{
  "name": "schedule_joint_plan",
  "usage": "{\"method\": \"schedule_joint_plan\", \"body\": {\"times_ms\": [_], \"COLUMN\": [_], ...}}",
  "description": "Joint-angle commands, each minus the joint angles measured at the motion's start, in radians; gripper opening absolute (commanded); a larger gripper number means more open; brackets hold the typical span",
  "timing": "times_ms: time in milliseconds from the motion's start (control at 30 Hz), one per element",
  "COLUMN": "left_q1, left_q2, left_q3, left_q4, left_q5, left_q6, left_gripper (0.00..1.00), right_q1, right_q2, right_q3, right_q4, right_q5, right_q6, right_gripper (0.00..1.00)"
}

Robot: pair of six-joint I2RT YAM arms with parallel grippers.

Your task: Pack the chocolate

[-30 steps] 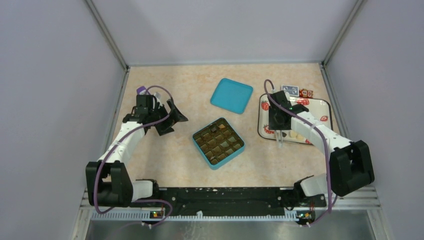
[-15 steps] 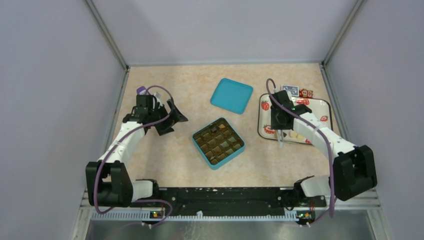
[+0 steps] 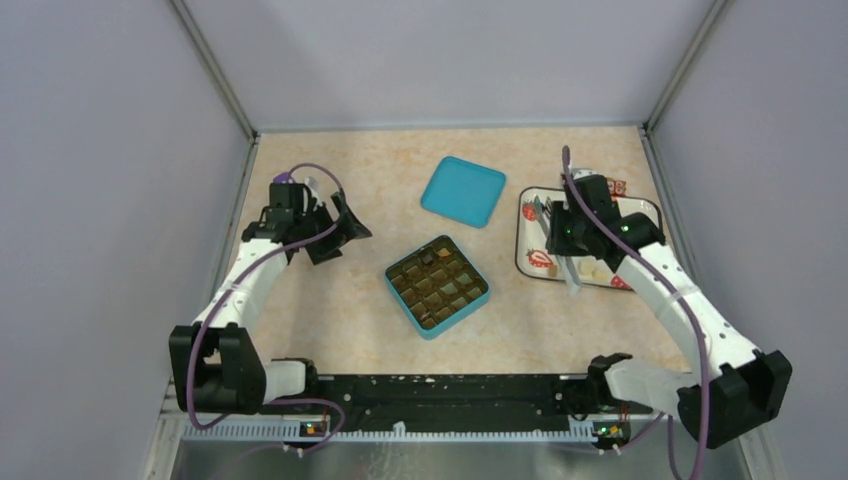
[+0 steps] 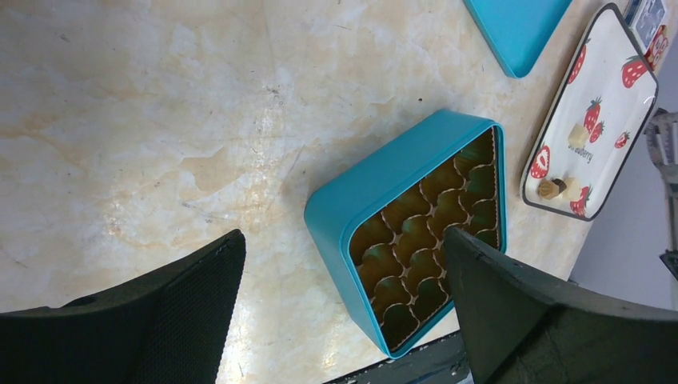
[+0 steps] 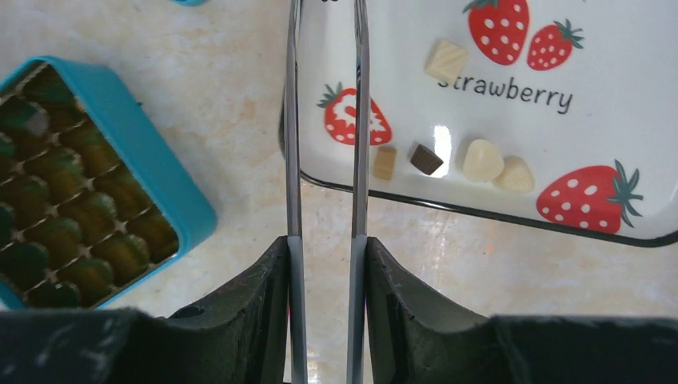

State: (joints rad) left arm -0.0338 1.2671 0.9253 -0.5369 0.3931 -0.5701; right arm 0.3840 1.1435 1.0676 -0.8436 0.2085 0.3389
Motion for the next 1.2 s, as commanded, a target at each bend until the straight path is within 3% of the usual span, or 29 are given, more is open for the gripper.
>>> {"method": "schedule_joint_plan", "body": {"times_ms": [0,233,433,700,1167], "left_q1": [0.003,0.01,0.022,0.027,0.027], "left_q2": [-0.005,-0.002,-0.034,-0.039,-0.045], "left_q3": [0.048,0.094,0.115,0.076,0.075], "left_q4": [-0.005,-0.031,-0.053,-0.029,-0.028], "left_q5": [-0.019,-0.072,-0.118,-0.042,-0.019], "left_q6": [0.022,0.01,0.002,-0.027,-0.02], "left_gripper": [0.97,0.98,0.98,0.98,0.98], "right_q1": [0.059,0.349,0.513,0.591,0.632], "right_q2": [-0.085,-0.021,0.104,0.222,0.317], "right_q3": [0.112,0.168,0.165,0.154,0.132], "right_q4": [-0.008,0.028,0.123,0.257,0.274], "right_q5": [-0.148,-0.089,-0.062,-0.081,-0.124], "right_q6": [-0.016,0.0,0.013,0.05,0.061], "right_gripper": [0.18,0.18,0.19,0.2,0.21]}}
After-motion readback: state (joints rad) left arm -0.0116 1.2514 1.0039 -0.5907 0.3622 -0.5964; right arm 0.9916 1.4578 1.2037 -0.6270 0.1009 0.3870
